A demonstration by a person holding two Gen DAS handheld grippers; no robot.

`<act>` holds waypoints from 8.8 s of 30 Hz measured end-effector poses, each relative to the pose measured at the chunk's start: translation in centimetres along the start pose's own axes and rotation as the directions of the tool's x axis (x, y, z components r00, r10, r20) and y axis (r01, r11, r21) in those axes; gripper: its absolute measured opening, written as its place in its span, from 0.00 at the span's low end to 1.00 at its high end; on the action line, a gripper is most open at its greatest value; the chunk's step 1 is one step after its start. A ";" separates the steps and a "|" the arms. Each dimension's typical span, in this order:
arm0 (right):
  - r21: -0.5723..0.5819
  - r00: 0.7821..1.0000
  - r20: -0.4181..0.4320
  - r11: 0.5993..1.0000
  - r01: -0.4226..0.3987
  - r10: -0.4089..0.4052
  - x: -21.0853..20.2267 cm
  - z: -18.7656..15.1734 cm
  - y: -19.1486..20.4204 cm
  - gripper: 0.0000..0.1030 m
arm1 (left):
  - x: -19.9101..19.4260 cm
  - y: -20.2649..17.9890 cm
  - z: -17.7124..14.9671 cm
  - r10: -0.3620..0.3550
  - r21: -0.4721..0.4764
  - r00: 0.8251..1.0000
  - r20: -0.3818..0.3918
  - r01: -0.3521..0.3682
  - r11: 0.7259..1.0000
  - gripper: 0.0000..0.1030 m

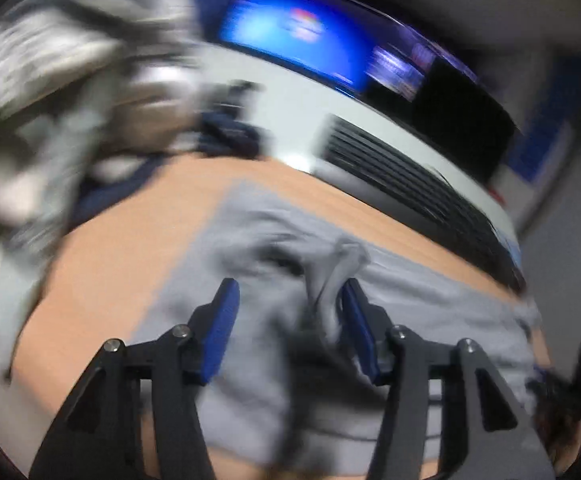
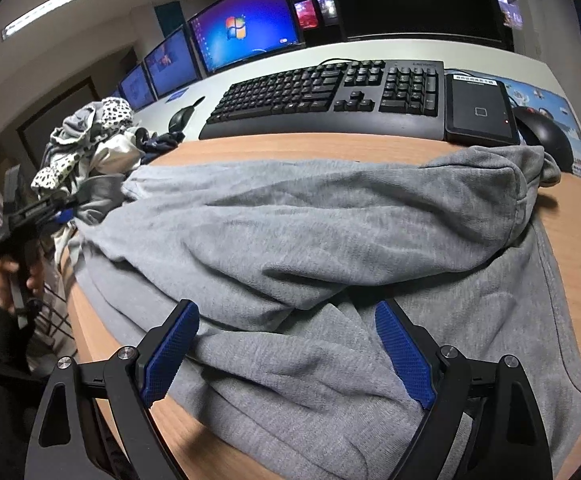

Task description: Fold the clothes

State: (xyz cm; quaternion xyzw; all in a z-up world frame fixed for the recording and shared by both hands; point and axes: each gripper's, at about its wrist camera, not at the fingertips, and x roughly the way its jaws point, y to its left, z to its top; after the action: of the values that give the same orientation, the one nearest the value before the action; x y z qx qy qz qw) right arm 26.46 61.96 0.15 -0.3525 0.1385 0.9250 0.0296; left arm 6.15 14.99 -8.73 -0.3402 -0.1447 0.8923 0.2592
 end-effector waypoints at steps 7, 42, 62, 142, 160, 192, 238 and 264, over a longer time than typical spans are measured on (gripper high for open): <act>0.030 0.999 0.015 0.998 -0.053 0.052 -1.2 0.3 0.4 0.88 | -1.8 3.8 -0.2 0.117 -0.015 0.993 0.029 -0.117 0.993 0.65; -0.171 0.999 -0.033 0.985 0.012 -0.018 3.3 4.5 8.2 0.88 | 0.8 0.1 1.7 0.077 0.207 0.978 -0.192 -0.036 0.978 0.85; -0.608 0.873 -0.454 0.653 -0.451 0.180 21.2 20.8 27.9 0.88 | 0.5 1.0 -1.6 0.173 0.055 0.965 -0.195 -0.165 0.985 0.76; -0.327 0.979 -0.198 0.945 -0.021 -0.047 0.0 4.9 4.0 0.60 | 4.1 -20.5 -5.8 -0.153 0.541 0.912 -0.381 0.354 0.763 0.59; -0.010 0.999 0.037 1.000 -0.009 0.010 -4.7 0.3 3.2 0.84 | 14.3 -28.5 -5.0 -0.142 0.727 0.856 -0.496 0.499 0.472 0.54; 0.034 0.931 -0.104 0.935 0.354 -0.349 1.8 -1.8 7.9 0.99 | 11.8 -20.9 -5.0 -0.031 0.693 0.790 -0.612 0.555 0.460 1.00; -0.324 0.999 0.043 0.946 0.004 0.011 0.0 6.9 13.6 1.00 | 7.9 -14.3 5.6 -0.008 0.611 0.926 -0.378 0.256 0.749 0.99; -0.217 0.984 -0.124 0.971 0.098 -0.127 11.5 5.7 13.3 1.00 | 15.4 -18.8 0.8 0.131 0.792 0.921 -0.367 0.235 0.564 0.96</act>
State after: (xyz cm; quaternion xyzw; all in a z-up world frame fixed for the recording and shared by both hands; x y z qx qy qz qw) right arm 12.16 50.27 -0.25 -0.4237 0.0215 0.9049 0.0351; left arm 2.67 39.03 -8.15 -0.3436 0.3317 0.7619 0.4374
